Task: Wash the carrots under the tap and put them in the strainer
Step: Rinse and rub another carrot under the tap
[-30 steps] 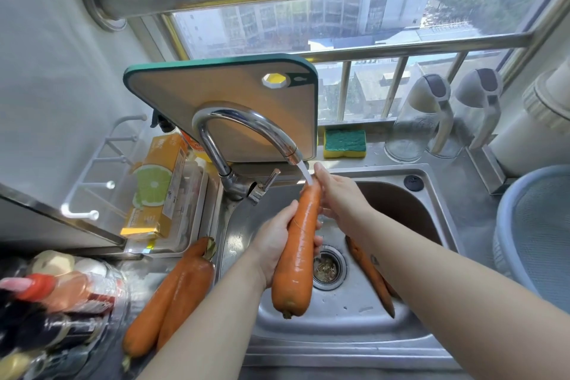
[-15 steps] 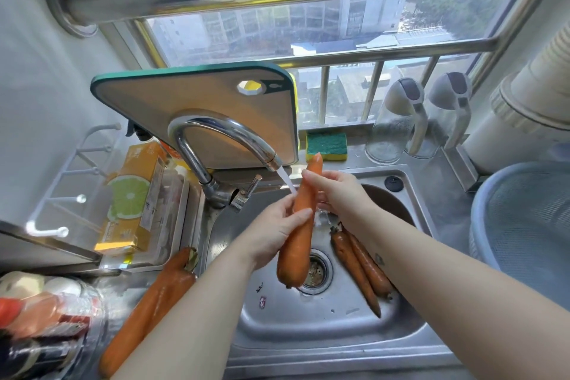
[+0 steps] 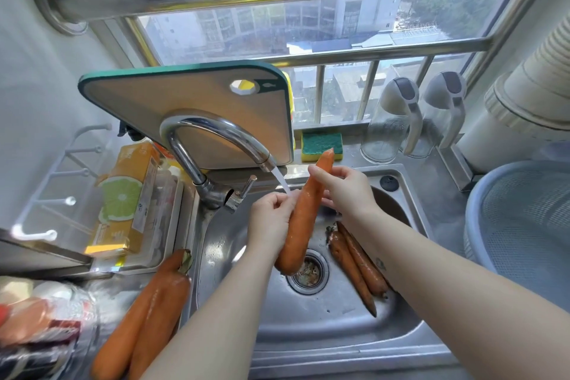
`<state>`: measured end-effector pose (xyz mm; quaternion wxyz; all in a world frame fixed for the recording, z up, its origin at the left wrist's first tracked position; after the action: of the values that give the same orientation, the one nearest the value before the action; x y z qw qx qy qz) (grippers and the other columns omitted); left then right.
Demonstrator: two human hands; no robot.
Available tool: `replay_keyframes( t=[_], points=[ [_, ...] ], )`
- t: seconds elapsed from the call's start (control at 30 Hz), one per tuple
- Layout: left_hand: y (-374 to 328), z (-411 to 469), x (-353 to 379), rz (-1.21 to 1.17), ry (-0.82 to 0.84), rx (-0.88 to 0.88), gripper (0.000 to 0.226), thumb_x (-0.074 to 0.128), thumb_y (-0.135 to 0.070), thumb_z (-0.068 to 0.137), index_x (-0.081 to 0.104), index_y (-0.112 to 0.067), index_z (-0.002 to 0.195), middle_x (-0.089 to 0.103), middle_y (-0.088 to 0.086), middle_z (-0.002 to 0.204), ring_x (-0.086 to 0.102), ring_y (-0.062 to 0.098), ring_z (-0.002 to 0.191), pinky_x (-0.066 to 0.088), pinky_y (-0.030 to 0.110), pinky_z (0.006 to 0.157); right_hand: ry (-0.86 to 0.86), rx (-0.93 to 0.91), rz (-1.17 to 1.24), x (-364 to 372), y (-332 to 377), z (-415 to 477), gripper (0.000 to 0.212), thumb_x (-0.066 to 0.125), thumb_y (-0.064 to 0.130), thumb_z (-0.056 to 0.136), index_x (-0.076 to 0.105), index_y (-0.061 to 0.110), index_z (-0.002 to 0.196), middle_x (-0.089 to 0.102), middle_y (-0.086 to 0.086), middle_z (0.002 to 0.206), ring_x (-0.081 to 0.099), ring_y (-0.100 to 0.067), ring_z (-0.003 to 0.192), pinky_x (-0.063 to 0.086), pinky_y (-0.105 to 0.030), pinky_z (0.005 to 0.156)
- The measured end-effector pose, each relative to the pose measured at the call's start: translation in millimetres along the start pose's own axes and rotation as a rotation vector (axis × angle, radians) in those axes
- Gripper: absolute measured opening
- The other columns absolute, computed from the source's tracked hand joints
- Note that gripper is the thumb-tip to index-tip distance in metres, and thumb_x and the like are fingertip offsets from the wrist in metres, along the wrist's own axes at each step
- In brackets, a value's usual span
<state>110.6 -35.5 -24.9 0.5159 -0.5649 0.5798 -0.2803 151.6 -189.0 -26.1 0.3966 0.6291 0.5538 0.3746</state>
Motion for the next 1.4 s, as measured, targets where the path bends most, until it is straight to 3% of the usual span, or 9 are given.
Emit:
replay_keyframes(
  t=[0.17,0.37,0.47,0.57,0.73,0.83,0.97,1.17,1.4],
  points=[
    [-17,-2,2,0.269,-0.097,0.158,0.032,0.052,-0.031,0.096,0.054,-0.012,0.071,0.052,-0.003,0.062,0.045,0.011,0.059,0.03,0.017,0.048,0.007,-0.048,-0.04,-3,6,-3,0.03,0.078,0.035,0.076,0.061,0.017,0.093,0.07,-0.009,0.099,0.07,-0.021,0.092,0.058,-0.04,0.084],
    [6,12,3,0.258,0.042,-0.082,0.034,0.044,-0.024,0.098,0.057,-0.015,0.067,0.054,0.0,0.064,0.047,0.016,0.057,0.033,0.025,0.051,0.072,-0.083,-0.154,4,4,-8,0.033,0.077,0.039,0.075,0.062,0.016,0.093,0.07,-0.008,0.095,0.07,-0.021,0.089,0.058,-0.041,0.082],
    [8,9,3,0.256,0.124,-0.131,0.033,0.037,-0.02,0.099,0.068,-0.018,0.089,0.064,0.006,0.08,0.053,0.015,0.063,0.04,0.024,0.058,0.076,-0.056,-0.207,7,-1,-4,0.036,0.076,0.044,0.074,0.065,0.015,0.093,0.072,-0.007,0.091,0.07,-0.019,0.086,0.058,-0.04,0.083],
    [1,2,2,0.204,0.197,-0.094,0.033,0.038,-0.029,0.099,0.071,-0.026,0.094,0.071,0.009,0.096,0.061,0.019,0.075,0.046,0.028,0.068,0.116,-0.039,-0.236,19,-5,1,0.034,0.073,0.047,0.076,0.071,0.015,0.086,0.074,-0.003,0.085,0.071,-0.017,0.085,0.057,-0.036,0.084],
    [6,-13,4,0.174,0.275,-0.081,0.044,0.039,-0.052,0.097,0.065,-0.02,0.081,0.071,0.015,0.089,0.068,0.03,0.081,0.054,0.044,0.079,0.148,0.02,-0.369,38,-14,-1,0.04,0.061,0.054,0.083,0.07,0.016,0.075,0.064,0.001,0.068,0.061,-0.013,0.068,0.052,-0.031,0.073],
    [11,-14,1,0.135,0.235,-0.124,0.048,0.038,-0.058,0.094,0.066,-0.021,0.082,0.069,0.008,0.08,0.066,0.027,0.077,0.053,0.039,0.078,0.215,0.056,-0.326,48,-20,-6,0.046,0.051,0.054,0.09,0.063,0.018,0.066,0.058,0.001,0.062,0.055,-0.013,0.062,0.046,-0.028,0.067],
    [13,-22,3,-0.074,0.345,-0.2,0.028,0.04,-0.041,0.099,0.062,-0.025,0.093,0.062,0.007,0.076,0.059,0.019,0.068,0.05,0.033,0.069,0.282,0.274,-0.127,50,-39,-11,0.057,0.039,0.062,0.092,0.068,0.014,0.088,0.067,-0.005,0.087,0.061,-0.019,0.086,0.047,-0.04,0.094],
    [24,-29,3,-0.235,0.422,-0.216,0.04,0.046,-0.032,0.091,0.049,-0.018,0.129,0.061,0.008,0.099,0.059,0.022,0.084,0.052,0.039,0.075,0.539,0.467,0.097,79,-45,-26,0.071,0.022,0.073,0.089,0.062,0.016,0.105,0.065,-0.009,0.097,0.06,-0.021,0.091,0.049,-0.035,0.078],
    [15,-18,-7,-0.124,0.3,-0.129,0.034,0.038,-0.047,0.098,0.055,-0.024,0.116,0.067,0.005,0.089,0.062,0.019,0.063,0.05,0.031,0.058,0.54,0.298,-0.022,79,-33,-23,0.04,0.048,0.054,0.092,0.057,0.016,0.104,0.058,-0.008,0.091,0.055,-0.021,0.083,0.045,-0.035,0.078]
  ],
)
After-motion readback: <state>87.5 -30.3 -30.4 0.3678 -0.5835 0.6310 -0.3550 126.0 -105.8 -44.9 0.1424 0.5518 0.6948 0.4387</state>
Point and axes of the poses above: each hand's wrist, its own z-axis towards the middle knuckle, its own x-axis out of the palm, y = z × x, the point moved 8 cm from there along z, towards the middle knuckle
